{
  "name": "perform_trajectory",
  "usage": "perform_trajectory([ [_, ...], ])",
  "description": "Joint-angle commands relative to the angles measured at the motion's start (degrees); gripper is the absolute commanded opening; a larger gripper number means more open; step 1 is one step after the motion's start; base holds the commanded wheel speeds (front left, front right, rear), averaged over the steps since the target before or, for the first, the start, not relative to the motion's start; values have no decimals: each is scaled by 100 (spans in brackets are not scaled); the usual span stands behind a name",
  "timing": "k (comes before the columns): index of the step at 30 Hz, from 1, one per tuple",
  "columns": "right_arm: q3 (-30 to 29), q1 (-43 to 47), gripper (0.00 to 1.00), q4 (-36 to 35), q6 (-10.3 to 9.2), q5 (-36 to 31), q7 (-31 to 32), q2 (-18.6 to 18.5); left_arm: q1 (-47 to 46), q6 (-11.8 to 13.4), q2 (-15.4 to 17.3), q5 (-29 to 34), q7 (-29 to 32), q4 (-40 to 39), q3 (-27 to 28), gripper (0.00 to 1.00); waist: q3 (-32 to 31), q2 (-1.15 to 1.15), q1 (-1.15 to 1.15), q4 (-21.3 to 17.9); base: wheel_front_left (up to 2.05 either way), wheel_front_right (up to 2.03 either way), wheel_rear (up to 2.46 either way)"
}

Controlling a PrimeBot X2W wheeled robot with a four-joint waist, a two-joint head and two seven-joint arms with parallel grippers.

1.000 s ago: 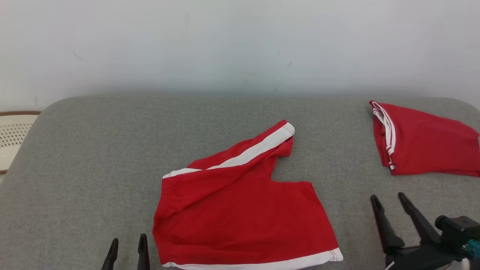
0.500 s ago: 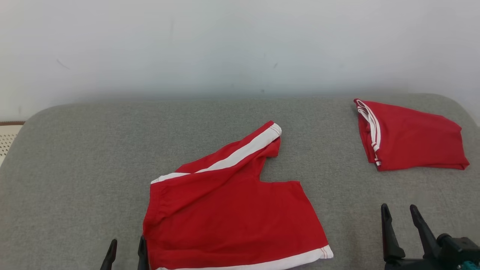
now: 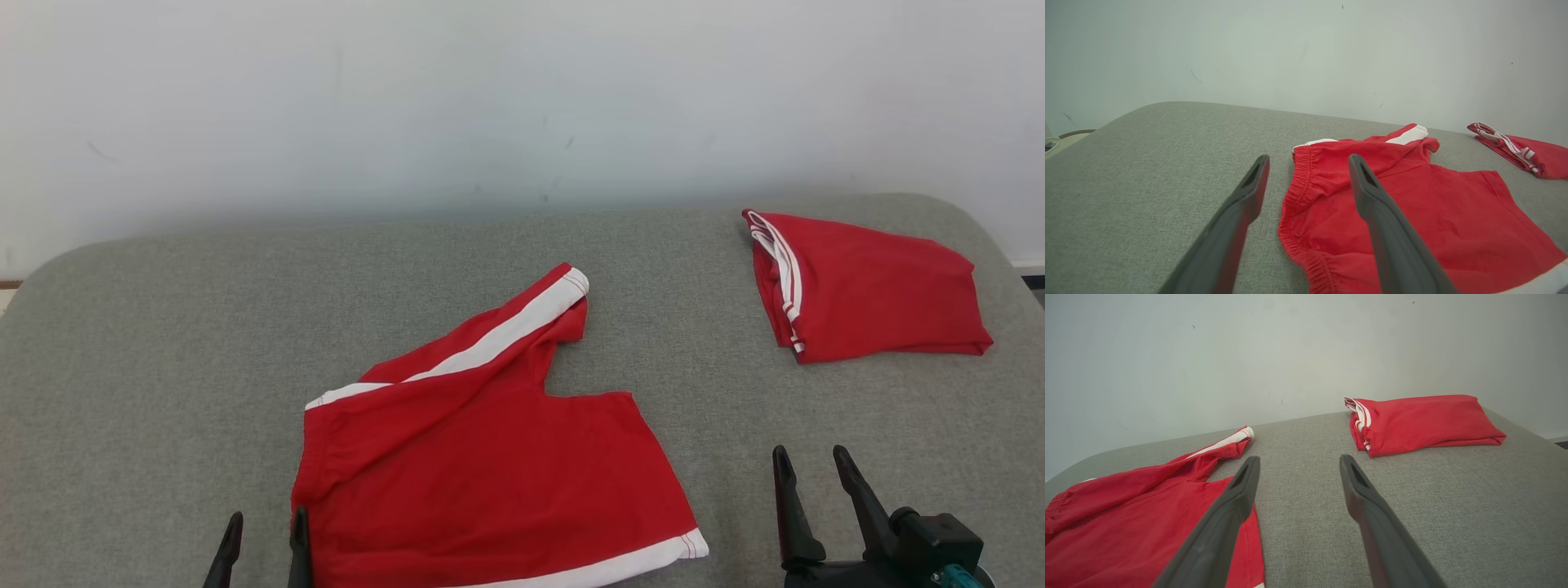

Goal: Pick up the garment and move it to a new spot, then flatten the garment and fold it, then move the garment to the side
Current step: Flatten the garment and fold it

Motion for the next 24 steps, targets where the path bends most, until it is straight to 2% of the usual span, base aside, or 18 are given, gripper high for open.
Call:
perform_trajectory([
  [1, 20, -46, 100, 53, 0, 11, -43, 6, -6, 26, 12, 86, -18, 12, 18, 100, 1, 0, 0, -11, 0, 0, 0],
  [24, 12, -150, 100, 350, 0, -56, -175, 40, -39, -18, 42, 202, -18, 90, 10, 100, 24, 0, 0, -18, 0, 0, 0],
])
